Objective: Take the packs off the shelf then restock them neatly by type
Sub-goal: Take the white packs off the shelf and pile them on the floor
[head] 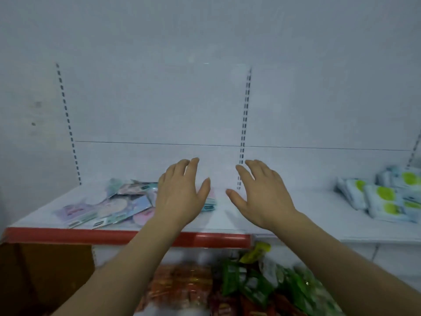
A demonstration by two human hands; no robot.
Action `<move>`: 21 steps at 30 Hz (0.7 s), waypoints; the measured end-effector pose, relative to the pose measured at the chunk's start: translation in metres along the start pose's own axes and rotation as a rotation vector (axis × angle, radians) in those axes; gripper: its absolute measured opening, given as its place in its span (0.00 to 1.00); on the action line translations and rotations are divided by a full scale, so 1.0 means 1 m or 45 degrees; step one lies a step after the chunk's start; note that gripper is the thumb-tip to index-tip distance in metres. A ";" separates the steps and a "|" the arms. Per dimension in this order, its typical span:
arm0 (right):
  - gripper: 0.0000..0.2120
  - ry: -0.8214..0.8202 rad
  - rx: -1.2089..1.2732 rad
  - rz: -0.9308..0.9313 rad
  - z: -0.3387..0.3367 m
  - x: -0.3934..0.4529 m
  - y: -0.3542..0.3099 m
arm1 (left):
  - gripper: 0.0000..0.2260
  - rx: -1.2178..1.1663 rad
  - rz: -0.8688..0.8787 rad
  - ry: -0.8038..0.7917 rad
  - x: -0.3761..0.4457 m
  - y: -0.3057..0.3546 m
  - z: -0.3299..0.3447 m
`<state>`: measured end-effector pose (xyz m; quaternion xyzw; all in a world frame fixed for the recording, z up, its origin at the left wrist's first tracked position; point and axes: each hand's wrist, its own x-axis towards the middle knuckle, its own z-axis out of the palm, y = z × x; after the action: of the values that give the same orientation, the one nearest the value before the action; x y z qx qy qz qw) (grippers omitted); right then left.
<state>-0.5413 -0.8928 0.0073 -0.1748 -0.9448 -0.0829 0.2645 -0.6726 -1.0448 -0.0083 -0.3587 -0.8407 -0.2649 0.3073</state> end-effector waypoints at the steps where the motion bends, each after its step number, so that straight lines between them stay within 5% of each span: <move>1: 0.37 0.009 -0.024 0.037 -0.005 -0.010 0.022 | 0.27 -0.026 0.036 -0.010 0.001 0.022 0.010; 21: 0.36 -0.070 -0.420 0.715 -0.046 -0.191 0.361 | 0.29 -0.540 0.637 -0.248 0.014 0.400 0.179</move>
<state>-0.2323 -0.6248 -0.0316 -0.4713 -0.8402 -0.1539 0.2195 -0.4327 -0.6787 -0.0292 -0.6332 -0.6782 -0.3149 0.1997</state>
